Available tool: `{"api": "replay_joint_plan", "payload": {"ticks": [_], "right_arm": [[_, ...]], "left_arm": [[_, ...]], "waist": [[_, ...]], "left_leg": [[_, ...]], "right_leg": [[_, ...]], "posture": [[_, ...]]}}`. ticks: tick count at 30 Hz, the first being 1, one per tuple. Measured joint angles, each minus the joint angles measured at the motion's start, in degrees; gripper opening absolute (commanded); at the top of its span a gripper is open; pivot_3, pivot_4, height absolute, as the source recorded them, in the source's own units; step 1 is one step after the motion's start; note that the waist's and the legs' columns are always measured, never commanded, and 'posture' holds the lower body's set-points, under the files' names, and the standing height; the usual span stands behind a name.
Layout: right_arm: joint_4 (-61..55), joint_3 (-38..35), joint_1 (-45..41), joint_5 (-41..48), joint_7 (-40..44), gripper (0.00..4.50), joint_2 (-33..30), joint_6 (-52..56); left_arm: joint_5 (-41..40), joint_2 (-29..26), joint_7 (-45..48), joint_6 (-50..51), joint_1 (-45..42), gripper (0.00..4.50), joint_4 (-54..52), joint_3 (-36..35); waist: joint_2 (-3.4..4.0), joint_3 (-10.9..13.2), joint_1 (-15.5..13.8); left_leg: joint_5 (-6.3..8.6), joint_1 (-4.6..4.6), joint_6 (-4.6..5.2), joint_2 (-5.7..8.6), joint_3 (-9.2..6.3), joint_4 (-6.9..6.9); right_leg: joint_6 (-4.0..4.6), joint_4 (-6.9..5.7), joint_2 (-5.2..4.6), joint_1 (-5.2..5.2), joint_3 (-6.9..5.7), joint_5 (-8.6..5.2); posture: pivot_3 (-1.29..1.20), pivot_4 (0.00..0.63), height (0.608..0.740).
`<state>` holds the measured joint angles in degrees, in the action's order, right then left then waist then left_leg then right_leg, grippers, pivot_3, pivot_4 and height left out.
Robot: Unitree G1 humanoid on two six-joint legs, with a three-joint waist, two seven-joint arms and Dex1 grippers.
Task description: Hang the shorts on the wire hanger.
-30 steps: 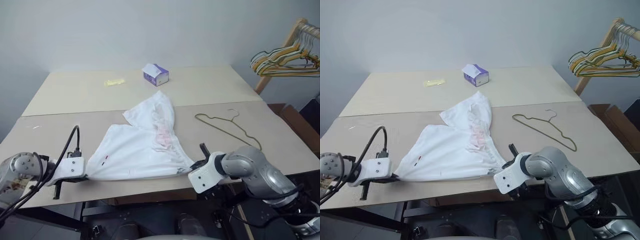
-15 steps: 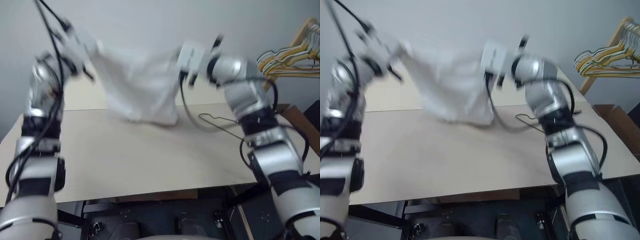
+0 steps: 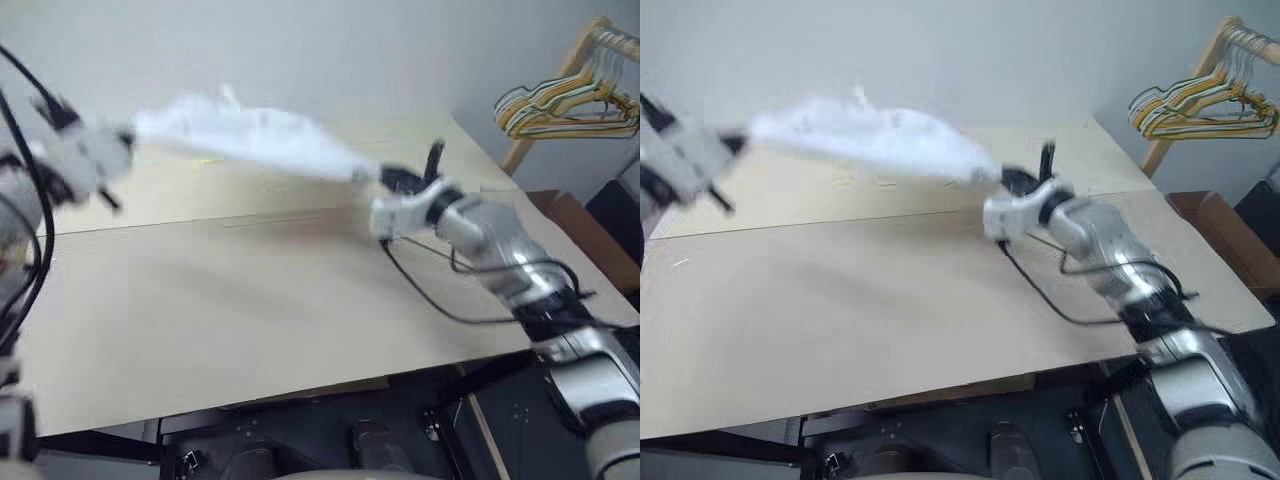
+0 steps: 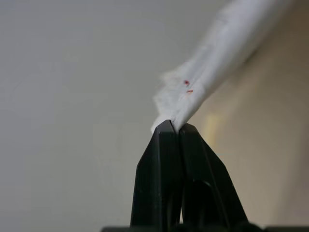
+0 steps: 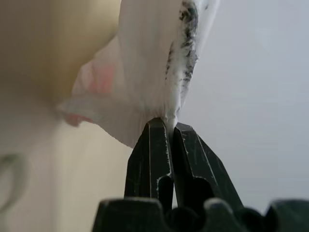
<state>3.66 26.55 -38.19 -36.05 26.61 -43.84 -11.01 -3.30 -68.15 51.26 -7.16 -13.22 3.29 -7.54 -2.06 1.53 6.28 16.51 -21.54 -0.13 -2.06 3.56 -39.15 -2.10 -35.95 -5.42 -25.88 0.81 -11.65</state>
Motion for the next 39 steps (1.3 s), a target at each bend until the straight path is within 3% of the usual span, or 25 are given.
{"api": "replay_joint_plan", "payload": {"ticks": [3,7,14,24,29,37,39], "right_arm": [[-1.56,2.36,5.10,0.65,5.06,0.00,-1.08,-4.36],[-5.87,4.20,8.48,2.94,12.70,0.00,-3.67,-8.61],[-11.16,3.88,9.95,5.78,22.95,0.00,-6.48,-8.51],[-12.67,3.05,11.87,6.28,25.04,0.00,-7.56,-9.15],[-11.54,2.44,12.36,4.45,25.16,1.52,-7.59,-10.08],[-12.70,-0.60,15.18,9.04,30.39,4.45,-11.73,-9.91],[-13.91,-3.27,15.99,12.02,31.82,4.50,-12.01,-7.38]], "left_arm": [[-2.80,-2.96,10.34,5.24,17.63,0.01,-8.64,-4.69],[0.60,-4.49,13.51,10.37,29.16,0.01,-15.91,-6.59],[2.12,-4.49,16.05,18.09,34.13,0.01,-24.35,-7.11],[1.33,-4.35,21.37,20.39,38.68,0.01,-29.92,-11.50],[2.25,-4.30,21.52,20.70,37.81,1.25,-28.52,-11.17],[-1.30,-4.09,26.48,20.16,37.23,3.94,-28.11,-13.25],[-3.21,-3.38,27.07,20.18,35.05,4.48,-27.58,-14.16]], "waist": [[-0.09,0.21,0.01],[-0.07,0.39,-1.91],[-0.14,0.36,-4.21],[-0.15,0.37,-4.17],[-0.15,0.37,-4.13],[-0.14,0.38,-4.11],[-0.15,0.37,-4.10]], "left_leg": [[0.08,0.77,0.11,-0.22,0.04,0.04],[0.06,2.02,0.07,-0.44,0.08,0.13],[0.08,2.07,0.06,-0.53,0.25,0.21],[0.10,1.99,0.06,-0.56,0.21,0.21],[0.10,2.06,0.06,-0.56,0.22,0.22],[0.11,2.00,0.06,-0.58,0.22,0.22],[0.11,2.07,0.06,-0.61,0.22,0.22]], "right_leg": [[0.12,0.02,0.18,0.75,-0.07,-0.12],[0.13,0.00,0.35,1.83,-0.15,-0.50],[0.32,-0.10,0.46,1.74,-0.09,-0.47],[0.32,-0.08,0.50,1.70,-0.13,-0.62],[0.31,-0.10,0.50,1.72,-0.12,-0.64],[0.33,-0.08,0.51,1.68,-0.13,-0.63],[0.31,-0.09,0.54,1.74,-0.13,-0.66]], "posture": [[0.04,0.000,0.740],[0.04,0.000,0.740],[0.03,0.000,0.740],[0.03,0.000,0.740],[0.02,0.000,0.740],[0.01,0.000,0.740],[0.01,0.000,0.740]]}}
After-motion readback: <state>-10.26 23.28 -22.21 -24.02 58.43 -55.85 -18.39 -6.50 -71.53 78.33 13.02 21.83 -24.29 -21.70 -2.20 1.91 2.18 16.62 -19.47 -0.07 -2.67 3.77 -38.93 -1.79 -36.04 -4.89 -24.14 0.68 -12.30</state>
